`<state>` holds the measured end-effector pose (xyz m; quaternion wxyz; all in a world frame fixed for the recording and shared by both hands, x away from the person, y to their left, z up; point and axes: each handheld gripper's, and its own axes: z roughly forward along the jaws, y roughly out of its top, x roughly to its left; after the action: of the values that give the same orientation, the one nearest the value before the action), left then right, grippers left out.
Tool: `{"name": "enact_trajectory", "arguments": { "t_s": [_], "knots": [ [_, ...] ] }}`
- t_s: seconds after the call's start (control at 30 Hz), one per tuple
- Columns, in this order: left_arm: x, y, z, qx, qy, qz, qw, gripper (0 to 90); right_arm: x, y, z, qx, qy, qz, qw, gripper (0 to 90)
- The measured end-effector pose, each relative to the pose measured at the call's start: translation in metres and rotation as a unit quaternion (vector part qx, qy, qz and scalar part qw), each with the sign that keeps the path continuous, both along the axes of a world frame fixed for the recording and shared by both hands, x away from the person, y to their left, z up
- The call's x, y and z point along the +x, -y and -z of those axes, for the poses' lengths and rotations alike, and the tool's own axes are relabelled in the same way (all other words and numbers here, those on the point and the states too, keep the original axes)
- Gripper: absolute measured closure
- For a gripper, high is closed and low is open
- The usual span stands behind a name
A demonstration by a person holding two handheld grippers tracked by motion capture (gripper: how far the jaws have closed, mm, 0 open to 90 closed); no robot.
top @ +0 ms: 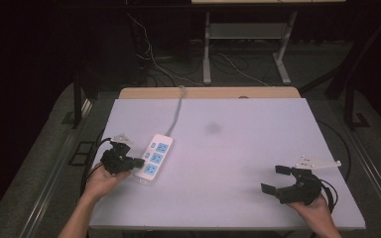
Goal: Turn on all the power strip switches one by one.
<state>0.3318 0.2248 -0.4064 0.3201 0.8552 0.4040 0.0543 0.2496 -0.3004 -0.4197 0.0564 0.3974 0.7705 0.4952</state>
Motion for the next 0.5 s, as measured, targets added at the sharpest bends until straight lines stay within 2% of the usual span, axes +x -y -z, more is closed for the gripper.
{"name": "enact_trajectory", "arguments": {
  "t_s": [0.13,0.5],
  "knots": [
    [0.001,-0.001,-0.003,-0.007,0.0,-0.001,1.0,89.9,0.0,0.0,0.0,0.0,0.0,0.0,1.0,1.5],
    [0.008,0.002,-0.018,-0.001,0.007,0.009,0.9999,89.9,0.0,0.0,0.0,-0.001,0.0,0.0,1.0,1.5]
  ]
}}
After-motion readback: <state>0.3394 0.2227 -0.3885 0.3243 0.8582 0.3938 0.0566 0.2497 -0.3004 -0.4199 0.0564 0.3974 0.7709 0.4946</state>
